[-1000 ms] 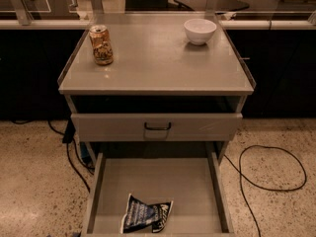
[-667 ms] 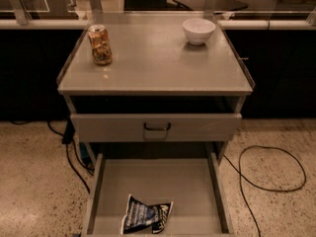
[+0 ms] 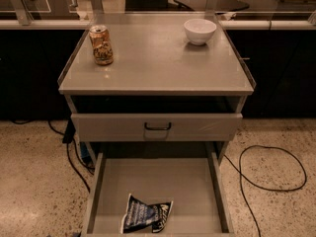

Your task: Place blue chip bag into middle drawer

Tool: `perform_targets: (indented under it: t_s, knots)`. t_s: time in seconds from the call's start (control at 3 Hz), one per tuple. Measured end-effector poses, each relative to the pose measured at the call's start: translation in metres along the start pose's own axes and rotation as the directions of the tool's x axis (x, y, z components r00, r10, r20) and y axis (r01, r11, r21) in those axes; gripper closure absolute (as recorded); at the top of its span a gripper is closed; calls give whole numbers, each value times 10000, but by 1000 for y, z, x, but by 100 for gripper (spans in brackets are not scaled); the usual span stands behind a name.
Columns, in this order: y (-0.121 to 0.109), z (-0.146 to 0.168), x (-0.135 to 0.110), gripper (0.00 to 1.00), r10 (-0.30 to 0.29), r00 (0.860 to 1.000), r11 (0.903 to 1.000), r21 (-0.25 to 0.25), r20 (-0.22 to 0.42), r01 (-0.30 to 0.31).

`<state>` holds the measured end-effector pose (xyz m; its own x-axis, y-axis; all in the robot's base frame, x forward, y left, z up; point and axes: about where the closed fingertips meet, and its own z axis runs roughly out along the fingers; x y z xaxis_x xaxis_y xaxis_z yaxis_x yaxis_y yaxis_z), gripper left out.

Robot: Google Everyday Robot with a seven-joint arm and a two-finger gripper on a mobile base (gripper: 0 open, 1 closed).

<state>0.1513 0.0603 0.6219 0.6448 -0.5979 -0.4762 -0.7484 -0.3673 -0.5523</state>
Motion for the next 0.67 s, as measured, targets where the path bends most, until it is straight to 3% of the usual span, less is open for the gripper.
perform_targets:
  t_s: [0.33, 0.67]
  knots:
    - [-5, -9, 1, 0, -61, 9994, 9998, -181, -329, 55]
    - [-45, -57, 11, 0, 180, 9899, 9984, 551, -1405, -103]
